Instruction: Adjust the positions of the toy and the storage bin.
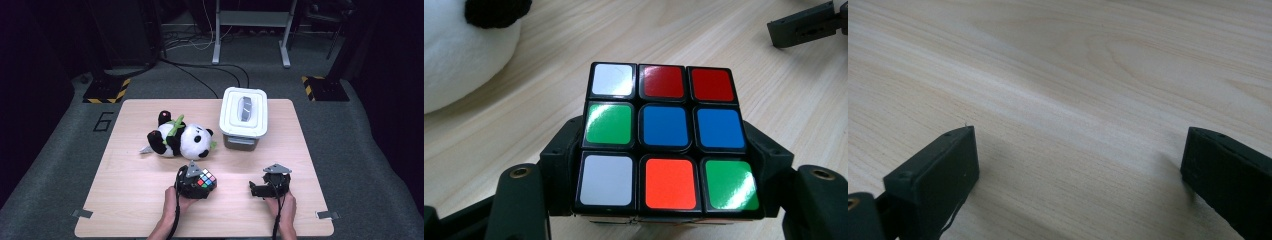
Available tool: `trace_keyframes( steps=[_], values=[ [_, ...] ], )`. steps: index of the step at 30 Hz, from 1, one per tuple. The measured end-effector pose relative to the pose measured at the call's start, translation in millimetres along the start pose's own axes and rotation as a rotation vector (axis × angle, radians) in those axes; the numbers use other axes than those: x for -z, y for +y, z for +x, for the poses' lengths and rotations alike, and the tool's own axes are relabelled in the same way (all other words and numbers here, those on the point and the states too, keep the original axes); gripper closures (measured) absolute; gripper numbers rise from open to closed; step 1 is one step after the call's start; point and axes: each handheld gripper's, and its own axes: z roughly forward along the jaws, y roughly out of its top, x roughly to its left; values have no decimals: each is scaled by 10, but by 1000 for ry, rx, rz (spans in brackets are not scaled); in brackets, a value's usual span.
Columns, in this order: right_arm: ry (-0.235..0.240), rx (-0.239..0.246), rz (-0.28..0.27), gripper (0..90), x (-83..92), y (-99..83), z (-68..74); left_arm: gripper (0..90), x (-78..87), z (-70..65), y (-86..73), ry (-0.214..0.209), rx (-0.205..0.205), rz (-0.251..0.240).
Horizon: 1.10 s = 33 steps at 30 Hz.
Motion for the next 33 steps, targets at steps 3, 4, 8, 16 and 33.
trace_keyframes(
  steps=[3, 4, 8, 16, 33],
  values=[
    [-7, -2, -3, 17, -1, -1, 3, 333, 23, 6, -9, 1, 2, -6],
    [-7, -2, -3, 17, -1, -1, 3, 335, 23, 6, -9, 1, 2, -6],
    [-4, 0, -2, 17, 0, -1, 2, 336, 121, 21, -38, 10, 0, -18],
    [-5, 1, 0, 18, 2, -1, 2, 337, 337, 133, -126, 64, 31, -53],
    [-6, -1, -1, 19, 1, 0, 3, 337, 823, 707, -450, 226, 165, -91]
  ],
)
